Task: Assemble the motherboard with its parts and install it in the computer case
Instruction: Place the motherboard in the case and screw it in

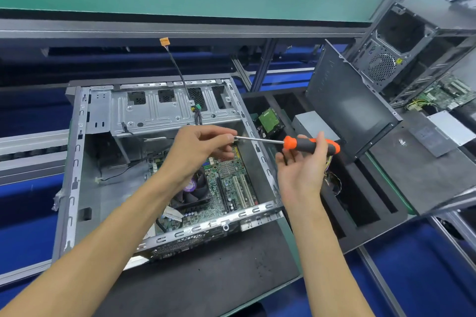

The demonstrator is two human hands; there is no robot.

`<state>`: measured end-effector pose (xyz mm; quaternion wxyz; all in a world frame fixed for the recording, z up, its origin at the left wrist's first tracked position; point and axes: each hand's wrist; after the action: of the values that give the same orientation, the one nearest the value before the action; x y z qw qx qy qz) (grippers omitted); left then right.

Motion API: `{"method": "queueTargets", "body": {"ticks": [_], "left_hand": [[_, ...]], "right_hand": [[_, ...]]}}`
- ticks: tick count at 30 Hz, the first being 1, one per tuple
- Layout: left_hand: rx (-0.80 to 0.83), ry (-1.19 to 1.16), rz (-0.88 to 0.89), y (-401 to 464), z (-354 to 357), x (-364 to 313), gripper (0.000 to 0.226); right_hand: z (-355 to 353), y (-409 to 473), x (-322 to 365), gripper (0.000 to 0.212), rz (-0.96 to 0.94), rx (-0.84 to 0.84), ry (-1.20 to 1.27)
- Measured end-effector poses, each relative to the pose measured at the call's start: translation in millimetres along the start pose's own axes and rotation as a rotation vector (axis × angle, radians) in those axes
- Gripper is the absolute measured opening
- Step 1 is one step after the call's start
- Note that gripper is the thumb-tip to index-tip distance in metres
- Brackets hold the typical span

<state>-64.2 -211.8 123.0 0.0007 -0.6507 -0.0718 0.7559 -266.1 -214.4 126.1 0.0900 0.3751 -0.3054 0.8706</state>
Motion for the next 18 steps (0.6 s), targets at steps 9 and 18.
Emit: {"method": "queueTargets", "body": {"ticks": [9, 18], "left_hand": [[-0.017, -0.055, -0.069, 10, -8, -7, 0.013], [0.141, 0.017, -0.096, 13, -8, -4, 0.033]], "right_hand": [[-4, 1, 9, 0.022, -0.188, 0.065, -0.249], [-2, -2, 24, 0.016, -0.279, 0.061, -0.268]]}}
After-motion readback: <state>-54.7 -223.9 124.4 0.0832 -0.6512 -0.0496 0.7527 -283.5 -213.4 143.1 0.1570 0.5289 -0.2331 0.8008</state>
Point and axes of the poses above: each hand's wrist, its own y-axis towards the middle knuckle, its own z-axis out of the palm, x = y × z, and after that the axes turned 8 degrees about -x, right-handed
